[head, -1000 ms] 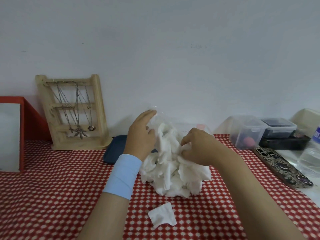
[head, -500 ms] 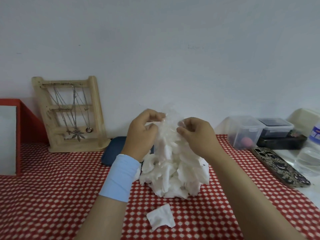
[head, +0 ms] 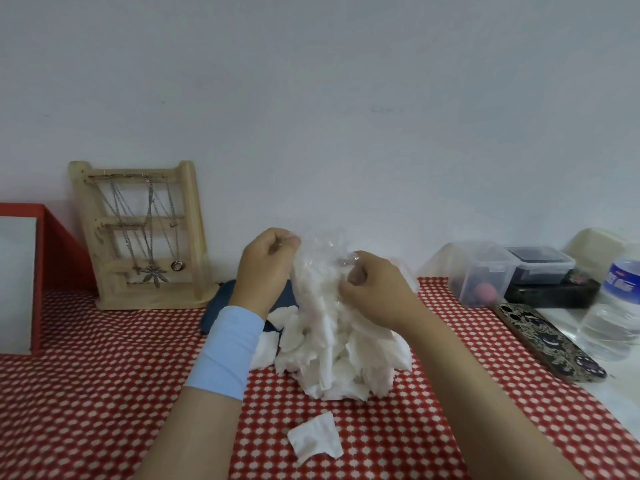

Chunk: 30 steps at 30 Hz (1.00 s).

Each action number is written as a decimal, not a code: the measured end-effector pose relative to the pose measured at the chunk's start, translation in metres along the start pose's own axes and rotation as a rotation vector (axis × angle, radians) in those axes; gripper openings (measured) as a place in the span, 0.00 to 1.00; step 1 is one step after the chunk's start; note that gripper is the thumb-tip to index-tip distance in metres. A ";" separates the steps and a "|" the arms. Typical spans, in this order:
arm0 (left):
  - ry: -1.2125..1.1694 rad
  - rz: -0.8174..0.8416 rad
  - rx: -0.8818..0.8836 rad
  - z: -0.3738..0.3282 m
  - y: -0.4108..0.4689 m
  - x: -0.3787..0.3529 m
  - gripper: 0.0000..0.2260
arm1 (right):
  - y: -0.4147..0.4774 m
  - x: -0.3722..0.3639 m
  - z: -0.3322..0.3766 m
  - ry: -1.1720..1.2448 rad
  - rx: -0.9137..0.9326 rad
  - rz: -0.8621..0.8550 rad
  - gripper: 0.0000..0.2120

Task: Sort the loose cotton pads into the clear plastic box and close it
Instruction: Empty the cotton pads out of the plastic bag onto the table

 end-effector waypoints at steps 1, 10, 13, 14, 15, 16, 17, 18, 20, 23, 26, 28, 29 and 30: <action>-0.013 0.010 0.001 -0.003 0.003 -0.001 0.06 | 0.001 0.000 0.003 -0.035 0.008 0.022 0.08; -0.075 0.064 -0.019 -0.058 0.019 -0.011 0.09 | 0.011 0.046 0.043 0.251 0.038 -0.163 0.10; -0.080 0.109 0.133 -0.056 0.014 -0.009 0.22 | 0.016 0.055 0.046 0.318 0.017 -0.179 0.09; -0.030 0.126 0.166 -0.054 0.009 -0.008 0.23 | 0.015 0.057 0.047 0.331 0.009 -0.194 0.07; 0.011 0.134 0.170 -0.052 0.004 -0.008 0.21 | 0.013 0.060 0.047 0.338 0.005 -0.208 0.07; 0.032 0.127 0.149 -0.050 0.000 -0.008 0.16 | 0.011 0.061 0.046 0.348 0.008 -0.201 0.06; 0.038 0.108 0.111 -0.050 -0.004 -0.008 0.10 | 0.008 0.061 0.046 0.359 0.018 -0.172 0.07; 0.037 0.090 0.076 -0.051 -0.007 -0.009 0.06 | 0.005 0.060 0.047 0.353 0.020 -0.134 0.09; 0.035 0.082 0.049 -0.053 -0.013 -0.011 0.02 | 0.002 0.056 0.044 0.332 -0.019 -0.087 0.10; 0.049 0.109 0.034 -0.059 -0.015 -0.012 0.03 | -0.002 0.059 0.040 0.360 -0.060 -0.130 0.13; 0.052 0.127 0.027 -0.065 -0.015 -0.010 0.05 | -0.003 0.068 0.042 0.416 -0.052 -0.146 0.13; 0.051 0.104 0.004 -0.069 -0.016 -0.007 0.08 | -0.004 0.071 0.048 0.427 -0.039 -0.064 0.19; 0.065 0.081 -0.021 -0.071 -0.016 -0.005 0.08 | -0.005 0.071 0.050 0.417 -0.042 -0.009 0.22; 0.069 0.053 -0.043 -0.073 -0.016 -0.003 0.09 | -0.006 0.070 0.052 0.390 -0.050 0.029 0.23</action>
Point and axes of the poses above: each hand's wrist, its own y-axis towards the middle knuckle, its own x-axis out of the back of the hand, z = x × y, the point moved 3 cm from there along y, towards the middle knuckle, and after that the axes turned 12 degrees about -y, right-handed, at the moved point
